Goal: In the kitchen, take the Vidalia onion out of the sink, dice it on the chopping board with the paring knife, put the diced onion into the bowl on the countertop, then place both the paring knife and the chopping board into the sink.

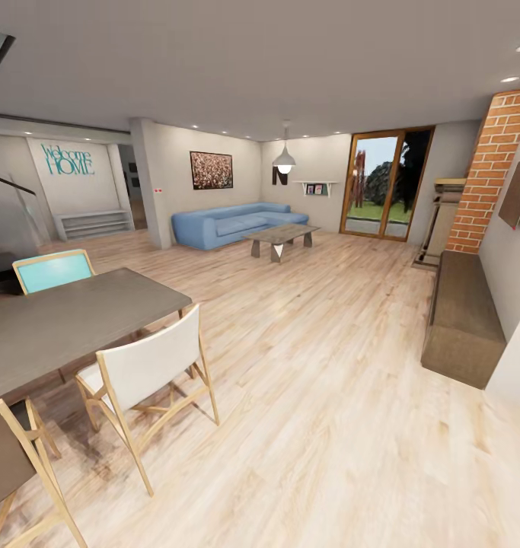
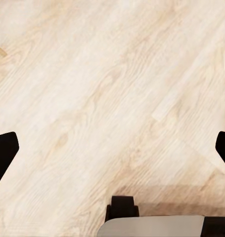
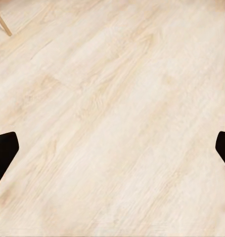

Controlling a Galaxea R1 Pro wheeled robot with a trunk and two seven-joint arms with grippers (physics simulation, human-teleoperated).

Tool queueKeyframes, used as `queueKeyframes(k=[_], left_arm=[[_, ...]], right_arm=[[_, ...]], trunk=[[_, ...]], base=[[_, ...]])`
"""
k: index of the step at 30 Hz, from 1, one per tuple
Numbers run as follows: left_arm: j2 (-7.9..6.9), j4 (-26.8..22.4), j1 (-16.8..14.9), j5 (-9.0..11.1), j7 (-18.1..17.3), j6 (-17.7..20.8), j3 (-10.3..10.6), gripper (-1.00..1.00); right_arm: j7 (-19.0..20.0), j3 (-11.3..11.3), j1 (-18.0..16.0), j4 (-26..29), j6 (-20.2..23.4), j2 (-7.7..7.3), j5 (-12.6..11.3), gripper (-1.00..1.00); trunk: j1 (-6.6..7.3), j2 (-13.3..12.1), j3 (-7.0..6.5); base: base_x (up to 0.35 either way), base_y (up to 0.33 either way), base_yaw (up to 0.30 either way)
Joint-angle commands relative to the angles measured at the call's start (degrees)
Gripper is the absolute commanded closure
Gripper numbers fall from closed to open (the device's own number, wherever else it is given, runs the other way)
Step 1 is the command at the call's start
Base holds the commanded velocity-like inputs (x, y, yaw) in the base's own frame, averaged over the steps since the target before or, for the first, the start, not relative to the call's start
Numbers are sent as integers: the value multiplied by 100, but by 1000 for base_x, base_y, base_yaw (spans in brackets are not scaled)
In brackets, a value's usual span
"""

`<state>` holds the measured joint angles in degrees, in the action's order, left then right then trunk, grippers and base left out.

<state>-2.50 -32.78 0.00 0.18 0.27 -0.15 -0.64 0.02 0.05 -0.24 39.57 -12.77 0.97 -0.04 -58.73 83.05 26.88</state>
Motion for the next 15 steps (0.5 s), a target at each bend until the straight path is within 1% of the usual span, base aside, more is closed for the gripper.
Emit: queueKeyframes(k=[1, 3, 5, 7, 9, 11, 15], left_arm=[[-1, 3, 0, 4, 1, -38, -3, -100], [-3, 83, 0, 7, 0, -231, 1, -100], [-6, 176, 0, 8, 3, -505, -1, -100], [-48, 274, 0, 35, 4, -668, -20, -100], [-100, 330, 0, 107, 1, -742, -98, -100], [-118, 349, 0, 160, -3, -771, -167, -100], [-136, 365, 0, 226, -11, -799, -227, -100]], right_arm=[[6, -2, -2, 77, -29, 0, -3, -100], [11, -4, -2, 155, -40, 0, -4, -100], [14, -5, -2, 187, -46, -1, -5, -100], [14, -5, -2, 198, -48, -1, -5, -100], [15, -5, -2, 200, -51, -1, -5, -100], [10, -5, -2, 197, -75, -1, -5, -100], [-13, 0, -2, 178, -167, -1, -5, -100]], trunk=[[0, 3, 5], [0, 3, 5], [0, 3, 5], [0, 3, 5], [0, 3, 5], [0, 3, 5], [0, 3, 5]], base=[[0, 0, 0], [0, 0, 0], [0, 0, 0], [0, 0, 0], [0, 0, 0], [0, 0, 0], [0, 0, 0]])
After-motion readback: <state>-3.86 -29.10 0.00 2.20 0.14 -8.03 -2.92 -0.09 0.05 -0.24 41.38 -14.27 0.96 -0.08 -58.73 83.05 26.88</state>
